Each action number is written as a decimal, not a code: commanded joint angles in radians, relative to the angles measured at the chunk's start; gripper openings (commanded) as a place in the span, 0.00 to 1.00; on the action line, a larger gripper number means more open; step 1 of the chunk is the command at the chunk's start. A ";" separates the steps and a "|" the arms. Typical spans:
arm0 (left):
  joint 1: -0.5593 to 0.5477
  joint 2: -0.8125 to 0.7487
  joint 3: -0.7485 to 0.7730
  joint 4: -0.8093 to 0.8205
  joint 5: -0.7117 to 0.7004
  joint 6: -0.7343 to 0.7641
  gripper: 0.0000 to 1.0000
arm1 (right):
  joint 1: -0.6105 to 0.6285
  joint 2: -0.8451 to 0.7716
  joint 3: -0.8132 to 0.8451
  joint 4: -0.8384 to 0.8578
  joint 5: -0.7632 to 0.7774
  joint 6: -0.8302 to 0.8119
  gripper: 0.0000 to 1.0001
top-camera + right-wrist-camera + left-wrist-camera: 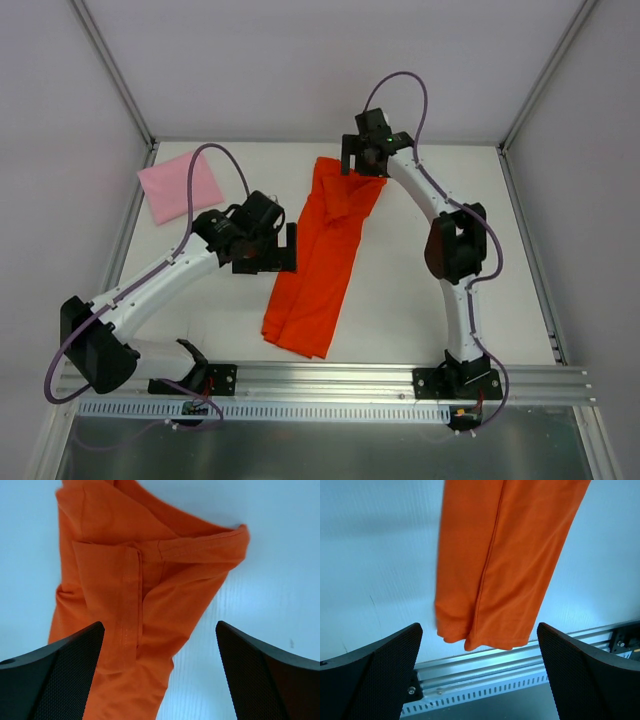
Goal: Fold and stack the t-shirts
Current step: Rotate the tshirt 90 degrees
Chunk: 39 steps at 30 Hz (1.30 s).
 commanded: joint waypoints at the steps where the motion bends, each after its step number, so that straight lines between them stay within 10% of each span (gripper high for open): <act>1: -0.006 0.006 -0.026 -0.045 -0.025 0.021 0.99 | 0.023 0.091 0.004 -0.005 -0.030 0.051 0.97; 22: -0.006 0.139 -0.115 0.096 0.065 0.068 0.99 | 0.001 0.414 0.335 -0.045 -0.145 -0.050 0.96; 39: 0.026 0.178 -0.138 0.137 0.090 0.103 0.99 | 0.003 0.351 0.366 0.044 -0.183 0.025 0.97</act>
